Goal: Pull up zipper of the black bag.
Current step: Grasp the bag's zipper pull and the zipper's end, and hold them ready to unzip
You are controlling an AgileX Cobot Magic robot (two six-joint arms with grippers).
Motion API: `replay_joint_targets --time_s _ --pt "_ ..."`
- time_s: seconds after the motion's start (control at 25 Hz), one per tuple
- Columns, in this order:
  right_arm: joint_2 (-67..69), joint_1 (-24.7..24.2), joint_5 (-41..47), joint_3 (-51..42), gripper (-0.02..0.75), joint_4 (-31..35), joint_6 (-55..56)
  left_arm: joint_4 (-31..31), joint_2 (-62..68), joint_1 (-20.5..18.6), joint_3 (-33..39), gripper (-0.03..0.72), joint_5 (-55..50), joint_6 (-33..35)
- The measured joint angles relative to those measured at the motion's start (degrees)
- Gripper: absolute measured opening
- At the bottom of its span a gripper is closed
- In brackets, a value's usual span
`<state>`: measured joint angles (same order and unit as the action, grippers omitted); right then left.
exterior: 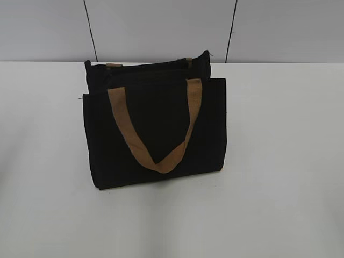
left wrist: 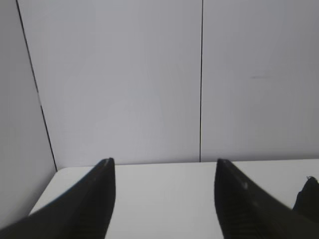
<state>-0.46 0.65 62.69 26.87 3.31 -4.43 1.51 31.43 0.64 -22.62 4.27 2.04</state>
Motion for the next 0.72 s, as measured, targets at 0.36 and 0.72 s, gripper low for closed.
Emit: replay_joint_targets --time_s 0.36,0.72 --pt "0.0 0.0 0.0 0.0 0.41 0.0 0.0 18.77 35.55 0.0 -0.03 0.326 23.75 -19.54" --pt "0.0 0.0 0.0 0.0 0.41 0.05 0.0 56.29 58.45 -5.83 -4.72 0.32 43.4 -35.62"
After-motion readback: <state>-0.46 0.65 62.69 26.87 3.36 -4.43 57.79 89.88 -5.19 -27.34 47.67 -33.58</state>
